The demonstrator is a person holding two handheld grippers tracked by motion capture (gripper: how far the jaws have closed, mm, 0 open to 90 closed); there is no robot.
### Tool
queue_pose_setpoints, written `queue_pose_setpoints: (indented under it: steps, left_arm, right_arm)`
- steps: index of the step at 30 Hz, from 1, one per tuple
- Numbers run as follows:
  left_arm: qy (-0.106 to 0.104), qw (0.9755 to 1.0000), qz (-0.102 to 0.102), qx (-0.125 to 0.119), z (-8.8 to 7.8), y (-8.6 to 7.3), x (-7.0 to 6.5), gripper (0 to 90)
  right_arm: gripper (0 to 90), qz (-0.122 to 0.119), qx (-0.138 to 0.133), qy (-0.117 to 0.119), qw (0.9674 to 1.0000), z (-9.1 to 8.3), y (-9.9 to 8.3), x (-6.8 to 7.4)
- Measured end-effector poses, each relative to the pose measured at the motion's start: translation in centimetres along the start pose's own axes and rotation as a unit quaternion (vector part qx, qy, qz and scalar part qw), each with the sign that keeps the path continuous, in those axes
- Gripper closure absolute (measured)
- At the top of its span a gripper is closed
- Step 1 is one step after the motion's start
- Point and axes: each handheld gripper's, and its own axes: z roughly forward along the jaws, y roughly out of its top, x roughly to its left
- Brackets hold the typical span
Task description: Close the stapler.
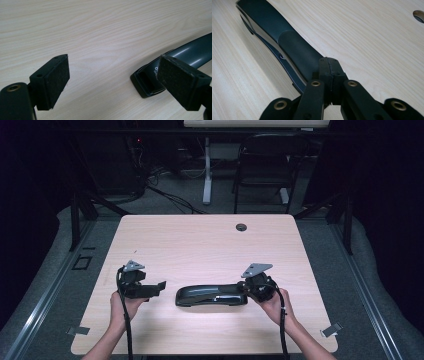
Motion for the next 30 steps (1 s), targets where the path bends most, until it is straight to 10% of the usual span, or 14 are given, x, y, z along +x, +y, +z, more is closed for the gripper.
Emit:
queue_pose_setpoints:
  steps: [30]
  left_arm:
    - [0.003,1.0,0.0,0.0,0.17,-0.03,0.05,11.6]
  right_arm:
    - [90.0,0.001,0.003,-0.001,1.0,0.09,-0.01,0.05]
